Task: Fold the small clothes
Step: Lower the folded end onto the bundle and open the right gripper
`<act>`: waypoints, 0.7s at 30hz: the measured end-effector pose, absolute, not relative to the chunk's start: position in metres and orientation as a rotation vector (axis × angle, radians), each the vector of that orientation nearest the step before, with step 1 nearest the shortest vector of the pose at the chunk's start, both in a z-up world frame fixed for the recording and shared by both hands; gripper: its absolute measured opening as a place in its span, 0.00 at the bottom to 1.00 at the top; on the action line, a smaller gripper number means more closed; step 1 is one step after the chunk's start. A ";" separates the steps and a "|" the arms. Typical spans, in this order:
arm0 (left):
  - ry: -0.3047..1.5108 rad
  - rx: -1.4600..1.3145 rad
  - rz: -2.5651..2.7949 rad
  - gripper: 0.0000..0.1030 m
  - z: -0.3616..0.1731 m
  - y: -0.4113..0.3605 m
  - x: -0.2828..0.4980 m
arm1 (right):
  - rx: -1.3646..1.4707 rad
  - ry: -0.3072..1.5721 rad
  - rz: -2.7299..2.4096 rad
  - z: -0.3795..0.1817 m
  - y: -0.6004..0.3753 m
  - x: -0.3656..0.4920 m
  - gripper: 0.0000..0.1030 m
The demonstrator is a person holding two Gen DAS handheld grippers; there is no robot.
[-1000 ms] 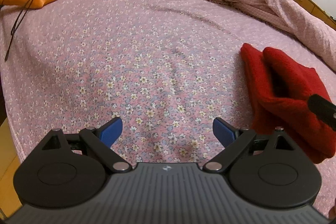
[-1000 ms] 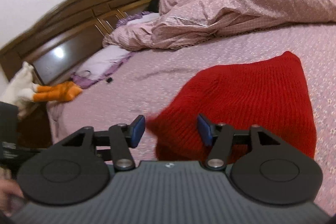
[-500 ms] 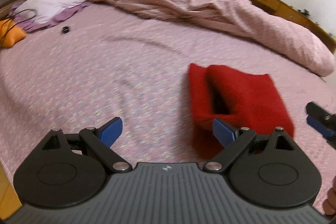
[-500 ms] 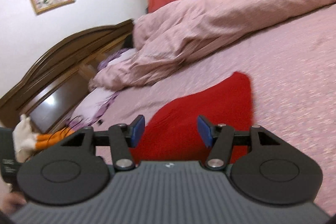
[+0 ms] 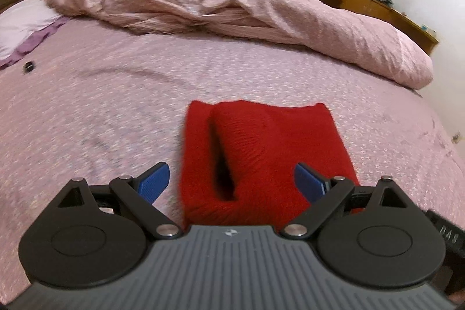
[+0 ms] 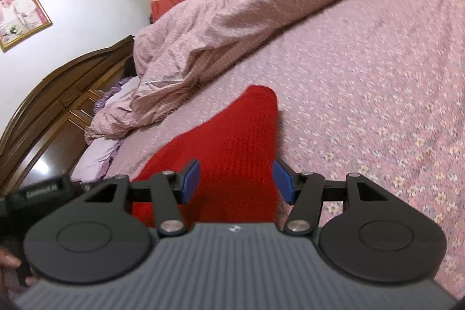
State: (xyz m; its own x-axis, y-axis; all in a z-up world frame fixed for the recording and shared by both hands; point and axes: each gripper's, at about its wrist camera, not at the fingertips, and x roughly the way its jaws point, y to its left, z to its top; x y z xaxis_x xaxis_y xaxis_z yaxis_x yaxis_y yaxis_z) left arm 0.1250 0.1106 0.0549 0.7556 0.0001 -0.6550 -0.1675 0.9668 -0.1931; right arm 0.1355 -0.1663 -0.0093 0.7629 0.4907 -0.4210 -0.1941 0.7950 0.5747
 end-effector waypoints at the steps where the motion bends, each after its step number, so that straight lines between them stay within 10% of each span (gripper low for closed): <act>1: 0.712 -0.236 0.089 0.92 0.053 0.108 0.129 | 0.532 0.601 0.390 -0.012 -0.166 0.135 0.57; 15: 0.730 -0.202 0.107 0.91 0.011 0.100 0.170 | 0.549 0.642 0.342 -0.037 -0.173 0.138 0.57; 21: 0.724 -0.323 0.037 0.55 0.002 0.108 0.170 | 0.566 0.631 0.332 -0.042 -0.177 0.139 0.57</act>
